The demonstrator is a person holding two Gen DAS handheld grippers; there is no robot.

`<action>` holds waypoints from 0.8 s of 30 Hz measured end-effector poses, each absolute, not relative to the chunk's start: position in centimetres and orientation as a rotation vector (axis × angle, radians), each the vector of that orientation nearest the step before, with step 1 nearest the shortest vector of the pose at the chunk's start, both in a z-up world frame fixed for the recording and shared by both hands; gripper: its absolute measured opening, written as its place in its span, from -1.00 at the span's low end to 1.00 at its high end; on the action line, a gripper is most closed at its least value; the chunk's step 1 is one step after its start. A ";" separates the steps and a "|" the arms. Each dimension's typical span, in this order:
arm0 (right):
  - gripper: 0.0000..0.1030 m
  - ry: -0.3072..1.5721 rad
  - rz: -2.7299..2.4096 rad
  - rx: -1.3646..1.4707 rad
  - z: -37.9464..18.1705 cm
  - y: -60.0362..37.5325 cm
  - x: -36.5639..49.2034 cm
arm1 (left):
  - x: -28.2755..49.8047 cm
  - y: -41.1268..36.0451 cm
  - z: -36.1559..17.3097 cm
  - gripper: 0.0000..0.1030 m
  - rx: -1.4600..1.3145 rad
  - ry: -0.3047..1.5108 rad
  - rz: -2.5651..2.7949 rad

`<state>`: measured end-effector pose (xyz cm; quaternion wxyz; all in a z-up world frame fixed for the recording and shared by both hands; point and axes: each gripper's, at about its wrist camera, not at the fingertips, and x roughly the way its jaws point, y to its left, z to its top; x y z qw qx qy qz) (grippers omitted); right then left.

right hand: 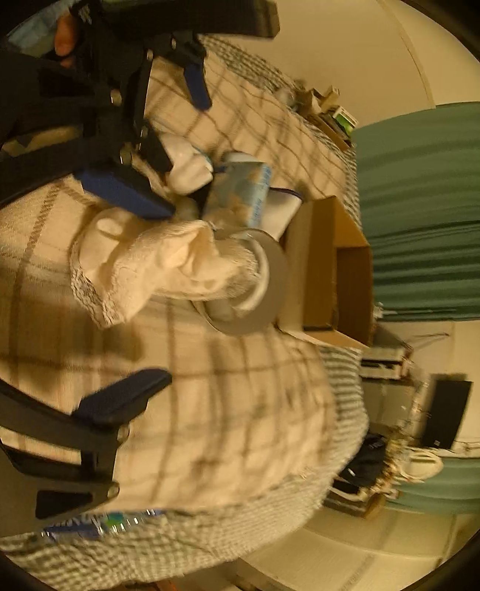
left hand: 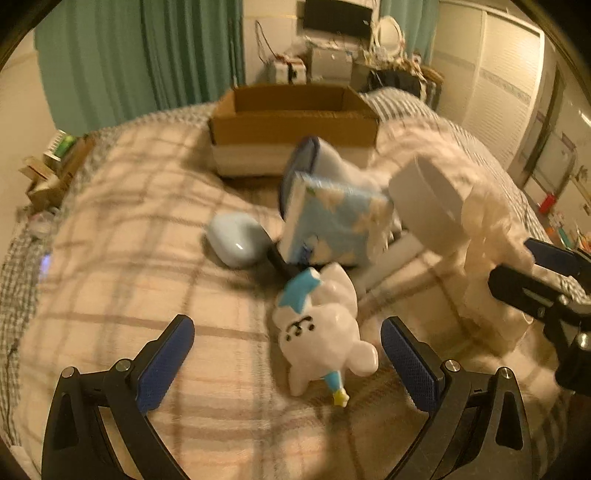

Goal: Organize objects
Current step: 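Grasp the lace cloth with the right tool while the left tool grasps the plush toy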

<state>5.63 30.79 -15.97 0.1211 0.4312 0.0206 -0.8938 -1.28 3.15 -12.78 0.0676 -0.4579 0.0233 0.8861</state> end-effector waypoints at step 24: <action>-0.72 0.209 -2.631 1.094 -11.5 28.7 5.9 | 0.1 1.1 -7.6 0.04 -1.174 -0.109 2.705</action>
